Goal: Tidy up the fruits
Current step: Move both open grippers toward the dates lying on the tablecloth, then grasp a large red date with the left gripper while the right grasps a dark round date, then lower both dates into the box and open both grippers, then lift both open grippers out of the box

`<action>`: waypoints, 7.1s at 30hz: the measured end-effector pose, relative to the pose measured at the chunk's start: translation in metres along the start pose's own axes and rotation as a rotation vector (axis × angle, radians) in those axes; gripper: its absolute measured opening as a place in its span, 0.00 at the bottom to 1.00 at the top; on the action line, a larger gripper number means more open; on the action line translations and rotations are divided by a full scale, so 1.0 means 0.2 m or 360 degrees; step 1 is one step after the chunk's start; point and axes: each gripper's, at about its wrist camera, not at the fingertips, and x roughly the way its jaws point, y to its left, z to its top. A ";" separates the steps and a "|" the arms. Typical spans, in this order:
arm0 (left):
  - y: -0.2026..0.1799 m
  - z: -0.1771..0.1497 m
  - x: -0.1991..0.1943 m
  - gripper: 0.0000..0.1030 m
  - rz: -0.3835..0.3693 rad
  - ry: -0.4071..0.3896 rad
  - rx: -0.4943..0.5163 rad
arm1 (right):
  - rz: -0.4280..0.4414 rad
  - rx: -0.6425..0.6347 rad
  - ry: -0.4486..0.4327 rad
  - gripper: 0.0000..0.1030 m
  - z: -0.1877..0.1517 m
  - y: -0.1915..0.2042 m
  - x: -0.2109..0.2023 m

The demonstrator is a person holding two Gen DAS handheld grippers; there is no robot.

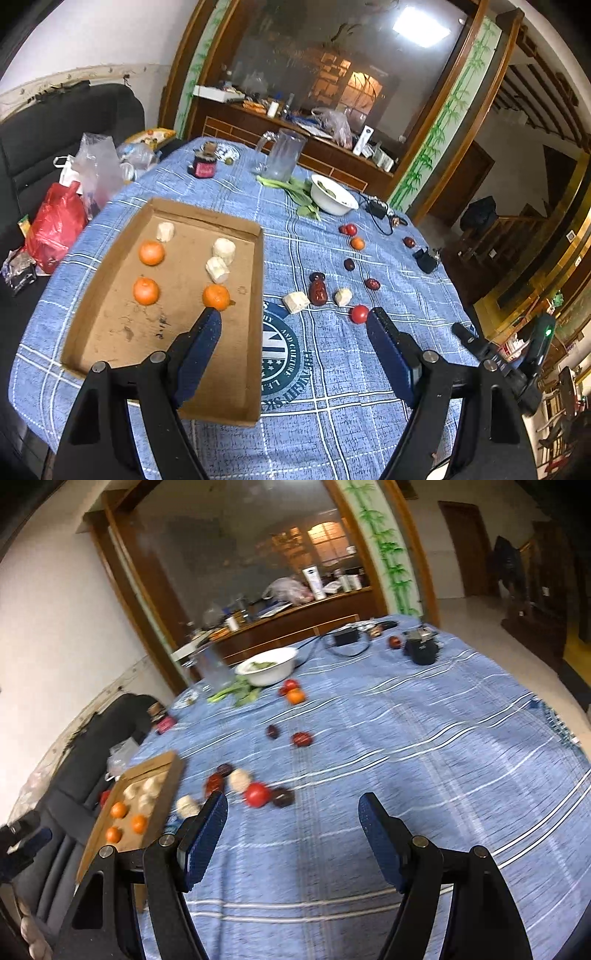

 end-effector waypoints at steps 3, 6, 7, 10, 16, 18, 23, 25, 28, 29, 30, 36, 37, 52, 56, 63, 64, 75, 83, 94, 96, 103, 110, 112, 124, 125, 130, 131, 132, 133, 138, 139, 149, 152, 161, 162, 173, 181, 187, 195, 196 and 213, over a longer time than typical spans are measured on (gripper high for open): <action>-0.02 0.01 0.06 0.78 0.0015 0.0018 0.0040 | -0.0032 -0.0005 -0.0018 0.75 0.08 -0.04 0.00; -0.03 0.00 0.16 0.78 0.0047 0.0070 0.0068 | -0.0049 -0.0020 0.0017 0.75 0.13 -0.06 0.05; -0.03 0.00 0.18 0.78 0.0052 0.0091 0.0075 | -0.0042 -0.0026 0.0050 0.75 0.13 -0.05 0.09; -0.04 -0.02 0.30 0.78 0.0061 0.0170 0.0106 | -0.0025 -0.0056 0.0127 0.75 0.10 -0.02 0.19; -0.08 -0.05 0.52 0.78 0.0045 0.0315 0.0170 | 0.0002 -0.0107 0.0271 0.75 0.05 0.00 0.42; -0.08 -0.06 0.58 0.78 0.0049 0.0343 0.0179 | 0.0007 -0.0137 0.0320 0.75 0.05 0.01 0.50; -0.13 -0.07 0.70 0.75 0.0029 0.0402 0.0198 | 0.0048 -0.0191 0.0429 0.75 0.02 0.03 0.63; -0.18 -0.08 0.76 0.70 0.0009 0.0424 0.0242 | 0.0066 -0.0194 0.0442 0.75 0.01 0.03 0.66; -0.24 -0.09 0.81 0.62 -0.0021 0.0435 0.0295 | 0.0077 -0.0185 0.0451 0.75 0.00 0.01 0.70; -0.26 -0.09 0.82 0.58 -0.0030 0.0440 0.0309 | 0.0079 -0.0176 0.0448 0.75 0.00 0.00 0.70; -0.28 -0.09 0.84 0.56 -0.0040 0.0447 0.0320 | 0.0077 -0.0167 0.0441 0.75 0.00 -0.01 0.71; -0.39 -0.09 0.94 0.40 -0.0110 0.0454 0.0424 | 0.0100 -0.0083 0.0375 0.75 0.01 -0.08 0.69; -0.40 -0.09 0.95 0.38 -0.0117 0.0454 0.0434 | 0.0095 -0.0086 0.0365 0.75 0.01 -0.08 0.68; -0.34 0.02 1.15 0.37 0.0087 0.0476 0.0494 | 0.0118 -0.0175 0.0381 0.75 -0.02 -0.01 0.69; -0.31 0.04 1.26 0.37 0.0090 0.0549 0.0497 | 0.0236 -0.0223 0.0407 0.75 -0.04 0.04 0.69; -0.35 0.02 1.30 0.24 0.0124 0.0540 0.0613 | 0.0129 -0.0428 0.0459 0.60 -0.07 0.15 0.74; -0.36 0.01 1.29 0.24 0.0134 0.0530 0.0631 | 0.0115 -0.0441 0.0461 0.57 -0.07 0.15 0.75; -0.34 0.03 1.12 0.24 0.0062 0.0428 0.0537 | 0.0134 -0.0533 0.0439 0.28 -0.08 0.20 0.75; -0.17 0.05 0.83 0.24 0.0009 0.0289 0.0328 | 0.0195 -0.0378 0.0448 0.27 -0.09 0.15 0.68; 0.36 0.04 0.46 0.24 0.0256 0.0116 -0.0020 | 0.0311 -0.0396 0.0435 0.28 -0.13 0.30 0.53; 0.45 0.04 0.42 0.24 0.0341 0.0086 -0.0053 | 0.0336 -0.0430 0.0430 0.28 -0.14 0.36 0.51; 0.64 0.04 0.38 0.25 0.0469 0.0082 -0.0151 | 0.0485 -0.0538 0.0433 0.28 -0.14 0.65 0.48; 0.73 0.02 0.42 0.25 0.0484 0.0145 -0.0197 | 0.0636 -0.0762 0.0533 0.28 -0.24 1.08 0.56; 0.77 0.02 0.44 0.25 0.0492 0.0174 -0.0208 | 0.0647 -0.0833 0.0565 0.28 -0.29 1.18 0.61; 0.79 0.02 0.46 0.25 0.0440 0.0212 -0.0178 | 0.0573 -0.1025 0.0694 0.29 -0.50 1.42 0.86; 0.79 0.02 0.46 0.25 0.0441 0.0218 -0.0174 | 0.0565 -0.1037 0.0691 0.29 -0.51 1.42 0.86; 0.79 0.01 0.45 0.25 0.0459 0.0224 -0.0168 | 0.0537 -0.1081 0.0665 0.29 -0.52 1.43 0.87; 0.79 0.01 0.45 0.25 0.0465 0.0229 -0.0169 | 0.0532 -0.1089 0.0660 0.29 -0.52 1.44 0.87; 0.79 0.00 0.45 0.25 0.0471 0.0235 -0.0171 | 0.0527 -0.1099 0.0653 0.29 -0.53 1.44 0.87; 0.78 0.00 0.45 0.27 0.0473 0.0239 -0.0172 | 0.0522 -0.1108 0.0647 0.29 -0.53 1.45 0.87; 0.77 -0.02 0.46 0.41 0.0473 0.0282 -0.0175 | 0.0515 -0.1118 0.0630 0.29 -0.54 1.43 0.86; 0.77 -0.03 0.47 0.41 0.0470 0.0288 -0.0179 | 0.0520 -0.1110 0.0634 0.29 -0.54 1.43 0.86; 0.75 -0.03 0.40 0.51 0.0455 0.0285 -0.0209 | 0.0560 -0.1030 0.0615 0.45 -0.51 1.38 0.81; 0.73 -0.02 0.36 0.51 0.0441 0.0269 -0.0216 | 0.0577 -0.1010 0.0599 0.45 -0.50 1.37 0.77; 0.66 -0.01 0.23 0.58 0.0458 0.0196 -0.0190 | 0.0602 -0.0802 0.0516 0.57 -0.41 1.20 0.62; 0.65 -0.01 0.22 0.58 0.0459 0.0190 -0.0185 | 0.0598 -0.0762 0.0495 0.59 -0.39 1.16 0.60; 0.38 -0.05 0.22 0.58 0.0479 0.0172 0.0020 | 0.0495 -0.0461 0.0400 0.64 -0.31 0.84 0.45; 0.15 -0.08 0.19 0.60 0.0656 0.0065 0.0274 | 0.0440 -0.0412 0.0372 0.65 -0.32 0.71 0.40; 0.06 -0.09 0.22 0.61 0.0690 0.0058 0.0362 | 0.0433 -0.0376 0.0366 0.66 -0.32 0.65 0.39; 0.00 -0.11 0.29 0.61 0.0737 0.0066 0.0441 | 0.0430 -0.0315 0.0400 0.66 -0.31 0.59 0.45; -0.01 -0.11 0.29 0.61 0.0742 0.0065 0.0447 | 0.0427 -0.0308 0.0405 0.66 -0.31 0.58 0.46; -0.06 -0.11 0.33 0.68 0.0763 0.0000 0.0467 | 0.0410 -0.0306 0.0428 0.66 -0.31 0.55 0.50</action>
